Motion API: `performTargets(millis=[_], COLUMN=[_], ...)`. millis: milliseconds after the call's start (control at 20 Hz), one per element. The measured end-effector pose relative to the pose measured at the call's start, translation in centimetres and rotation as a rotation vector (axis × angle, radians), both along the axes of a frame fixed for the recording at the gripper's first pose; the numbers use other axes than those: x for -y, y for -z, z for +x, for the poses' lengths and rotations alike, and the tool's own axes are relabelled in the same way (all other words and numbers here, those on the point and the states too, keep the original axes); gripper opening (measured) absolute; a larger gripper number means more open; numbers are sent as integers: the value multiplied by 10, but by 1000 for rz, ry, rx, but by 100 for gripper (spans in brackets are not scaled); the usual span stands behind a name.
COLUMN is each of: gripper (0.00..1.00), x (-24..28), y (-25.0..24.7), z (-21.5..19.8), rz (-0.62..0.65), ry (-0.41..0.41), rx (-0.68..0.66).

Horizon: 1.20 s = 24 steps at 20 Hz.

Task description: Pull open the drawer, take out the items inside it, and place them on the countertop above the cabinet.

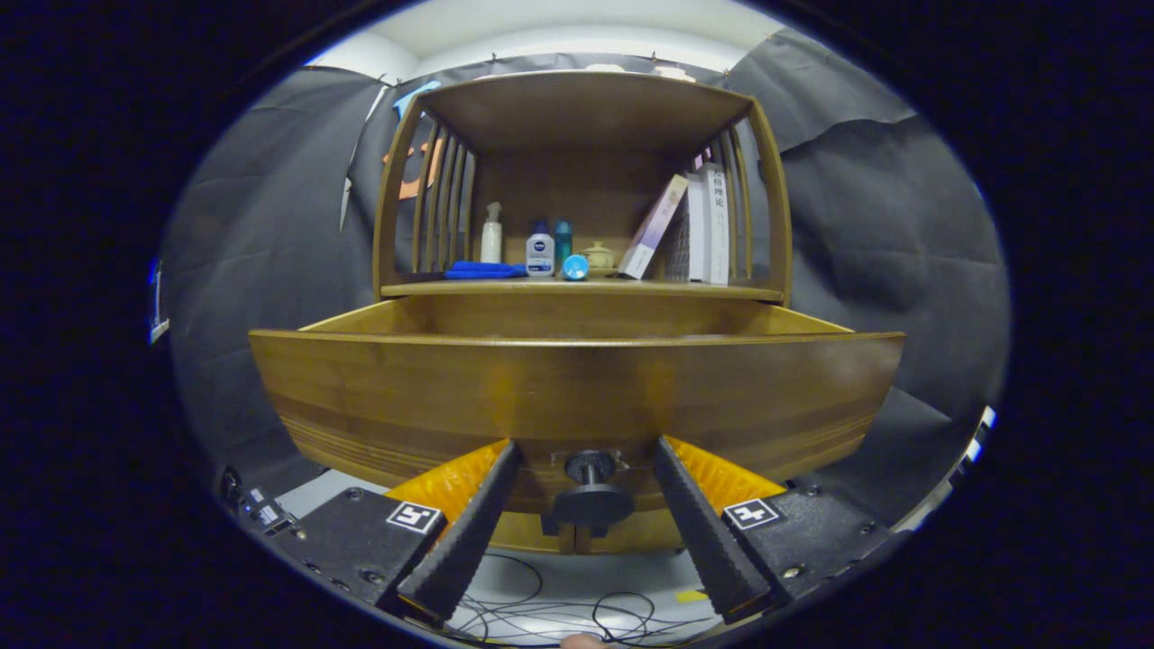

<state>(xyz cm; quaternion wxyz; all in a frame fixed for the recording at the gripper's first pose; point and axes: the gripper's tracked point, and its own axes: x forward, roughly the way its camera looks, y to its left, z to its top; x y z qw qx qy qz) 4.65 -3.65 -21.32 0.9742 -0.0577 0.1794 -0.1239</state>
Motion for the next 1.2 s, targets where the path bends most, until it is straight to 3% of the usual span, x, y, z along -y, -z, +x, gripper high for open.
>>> performTargets(millis=[700, 1200], gripper=[99, 99], x=[18, 28], y=[-1, 7], z=[82, 116], rz=[3, -87], ry=[5, 11], rx=[-78, -116])
